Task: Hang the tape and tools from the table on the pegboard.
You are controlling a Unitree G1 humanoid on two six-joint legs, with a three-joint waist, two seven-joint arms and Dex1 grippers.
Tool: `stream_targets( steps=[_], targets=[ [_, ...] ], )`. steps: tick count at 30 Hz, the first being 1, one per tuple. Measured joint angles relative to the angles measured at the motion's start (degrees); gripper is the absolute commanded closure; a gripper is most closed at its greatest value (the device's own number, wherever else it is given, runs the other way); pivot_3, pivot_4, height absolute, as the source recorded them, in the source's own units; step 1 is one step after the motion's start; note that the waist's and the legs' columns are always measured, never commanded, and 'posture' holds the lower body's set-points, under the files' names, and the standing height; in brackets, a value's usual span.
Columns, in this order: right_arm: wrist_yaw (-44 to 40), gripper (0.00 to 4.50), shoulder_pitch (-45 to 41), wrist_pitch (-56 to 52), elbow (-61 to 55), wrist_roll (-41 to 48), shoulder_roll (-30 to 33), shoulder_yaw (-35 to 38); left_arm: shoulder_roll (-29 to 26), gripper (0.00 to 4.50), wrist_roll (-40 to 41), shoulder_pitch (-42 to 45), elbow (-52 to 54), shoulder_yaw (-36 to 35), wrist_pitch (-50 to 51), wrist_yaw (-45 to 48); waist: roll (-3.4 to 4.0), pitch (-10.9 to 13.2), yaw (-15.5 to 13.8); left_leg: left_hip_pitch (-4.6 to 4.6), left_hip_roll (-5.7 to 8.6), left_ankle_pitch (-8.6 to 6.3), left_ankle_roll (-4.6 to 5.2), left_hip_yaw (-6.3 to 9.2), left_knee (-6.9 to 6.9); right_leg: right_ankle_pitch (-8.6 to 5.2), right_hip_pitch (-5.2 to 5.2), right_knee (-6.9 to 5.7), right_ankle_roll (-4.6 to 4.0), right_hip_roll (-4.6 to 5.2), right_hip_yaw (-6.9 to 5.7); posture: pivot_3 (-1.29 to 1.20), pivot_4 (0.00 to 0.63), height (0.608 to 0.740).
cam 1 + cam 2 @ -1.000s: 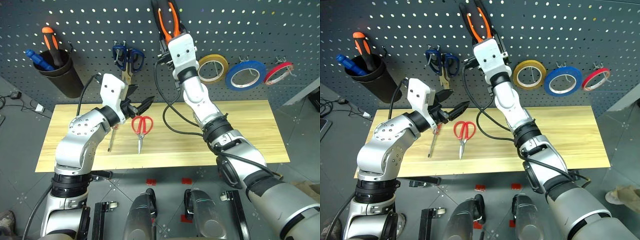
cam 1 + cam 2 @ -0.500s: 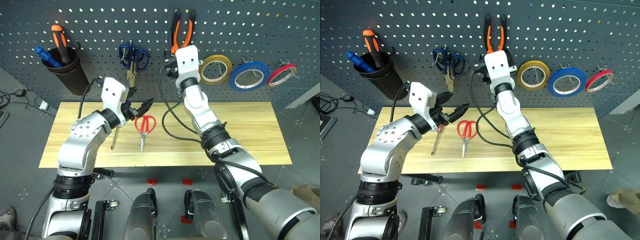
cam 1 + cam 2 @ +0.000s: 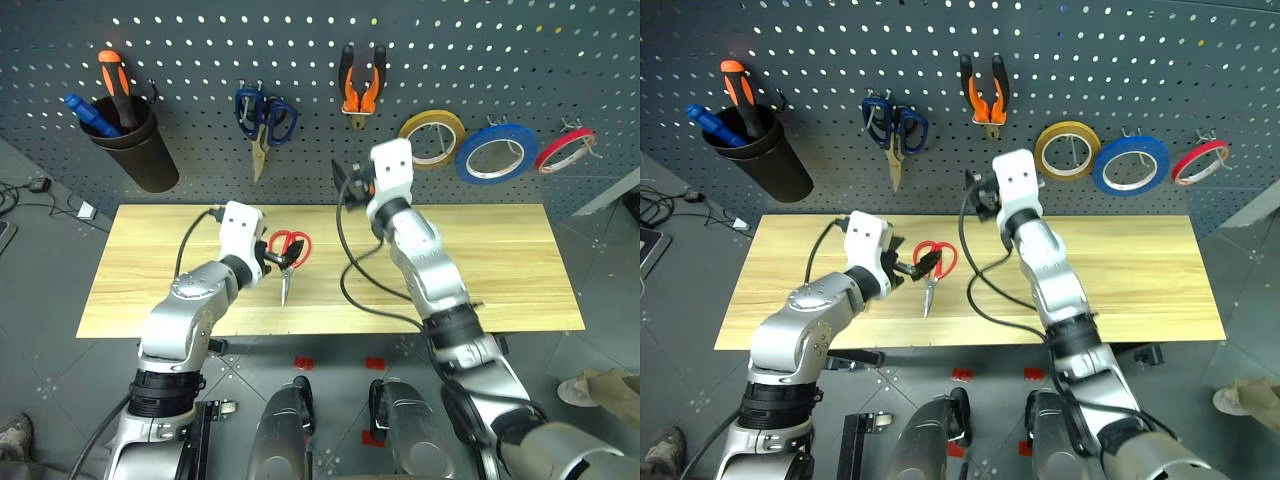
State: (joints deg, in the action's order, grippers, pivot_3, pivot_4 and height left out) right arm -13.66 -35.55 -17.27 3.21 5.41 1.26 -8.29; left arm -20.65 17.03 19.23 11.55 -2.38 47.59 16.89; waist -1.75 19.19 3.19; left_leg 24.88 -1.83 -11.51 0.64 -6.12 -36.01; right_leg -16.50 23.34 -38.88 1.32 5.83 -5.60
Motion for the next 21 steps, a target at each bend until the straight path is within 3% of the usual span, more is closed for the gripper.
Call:
stream_targets(
  steps=[4, 8, 21],
  targets=[
    [-8.93, 0.00, 8.84, -15.42, -16.48, 9.86, 6.35, -1.90, 0.51, 0.05, -1.46, -1.06, 0.14, 1.07, 3.43, -2.42, -0.01, 0.00, -0.12, -0.02, -0.03, -0.01, 0.00, 0.10, -0.04, 0.00, -0.03, -0.07, 0.00, -0.01, -0.05, -0.15, 0.360, 0.740],
    [-12.35, 0.00, 14.00, -24.17, -23.72, 13.85, 11.32, -3.10, 2.83, 0.05, -3.14, 0.04, -3.04, 3.00, 3.32, -3.84, -0.03, 0.01, -0.11, -0.03, -0.02, -0.03, 0.03, 0.11, -0.04, 0.01, -0.04, -0.06, -0.01, -0.01, -0.05, -0.16, 0.364, 0.740],
    [-16.36, 0.00, 16.07, -28.51, -27.99, 16.23, 15.66, -5.38, 8.46, 0.05, -10.60, 4.65, -19.65, 5.67, -1.28, -9.94, -0.21, 0.10, -0.09, -0.01, 0.01, -0.06, 0.06, 0.07, -0.03, 0.00, -0.04, 0.03, 0.01, 0.04, -0.06, -0.18, 0.359, 0.740]
  ],
)
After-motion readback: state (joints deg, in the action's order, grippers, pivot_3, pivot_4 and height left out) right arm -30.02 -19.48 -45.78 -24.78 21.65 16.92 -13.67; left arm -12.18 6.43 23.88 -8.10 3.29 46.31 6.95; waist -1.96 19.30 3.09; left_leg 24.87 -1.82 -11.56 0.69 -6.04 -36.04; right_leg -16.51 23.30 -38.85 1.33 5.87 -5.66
